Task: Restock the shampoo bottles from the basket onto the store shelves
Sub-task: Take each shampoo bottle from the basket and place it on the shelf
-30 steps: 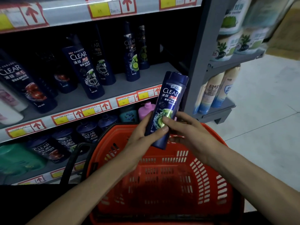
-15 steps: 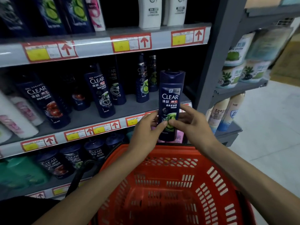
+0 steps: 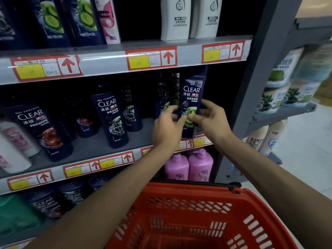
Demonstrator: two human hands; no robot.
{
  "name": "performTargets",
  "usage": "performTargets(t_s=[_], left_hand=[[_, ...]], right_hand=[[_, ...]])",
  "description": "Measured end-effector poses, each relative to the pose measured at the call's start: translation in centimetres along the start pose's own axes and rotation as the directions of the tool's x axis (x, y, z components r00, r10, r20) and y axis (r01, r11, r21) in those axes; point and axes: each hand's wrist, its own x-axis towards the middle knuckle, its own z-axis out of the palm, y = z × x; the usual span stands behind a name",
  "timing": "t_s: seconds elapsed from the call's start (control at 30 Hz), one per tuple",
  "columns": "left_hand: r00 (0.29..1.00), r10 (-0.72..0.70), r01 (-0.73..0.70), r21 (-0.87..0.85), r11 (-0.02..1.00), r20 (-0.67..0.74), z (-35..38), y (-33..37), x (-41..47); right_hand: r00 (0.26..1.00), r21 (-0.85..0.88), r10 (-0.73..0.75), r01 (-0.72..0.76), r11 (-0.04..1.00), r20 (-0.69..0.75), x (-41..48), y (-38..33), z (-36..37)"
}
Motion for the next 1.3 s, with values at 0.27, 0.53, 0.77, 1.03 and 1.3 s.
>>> performTargets(t_s=[0.27,0.53,0.77,1.03,1.3], left_hand=[[0.993,-0.112,0.111,0.039,0.993,0.026,1.8,-1.4,3.8],[0.985,-0.129,0.126,0.037,0.991,0.114,2.0,-2.0,3.9],[0.957,-0.148,0.109,0.163,0.981,0.249,-0.3,-0.4,2.2],[0.907,0.012,-0.242,0.5,0.832,0.42,-5.9,0.5,-3.4],[0.835,0.059,-0.487,0.683,0.545,0.548,-10.0,-0.7,-9.6]], right_hand=[[0.998,-0.117,-0.039,0.034,0.993,-0.039,5.2,2.3,1.8],[0.998,-0.226,-0.062,0.055,0.973,-0.021,4.5,3.6,2.2],[0.991,-0.456,0.128,-0.095,0.885,0.041,1.5,0.4,1.1],[0.979,-0.716,0.102,0.058,0.696,0.178,-5.6,-3.0,-2.2],[0.956,-0.925,0.113,0.226,0.306,0.271,-13.9,-2.7,-4.5]])
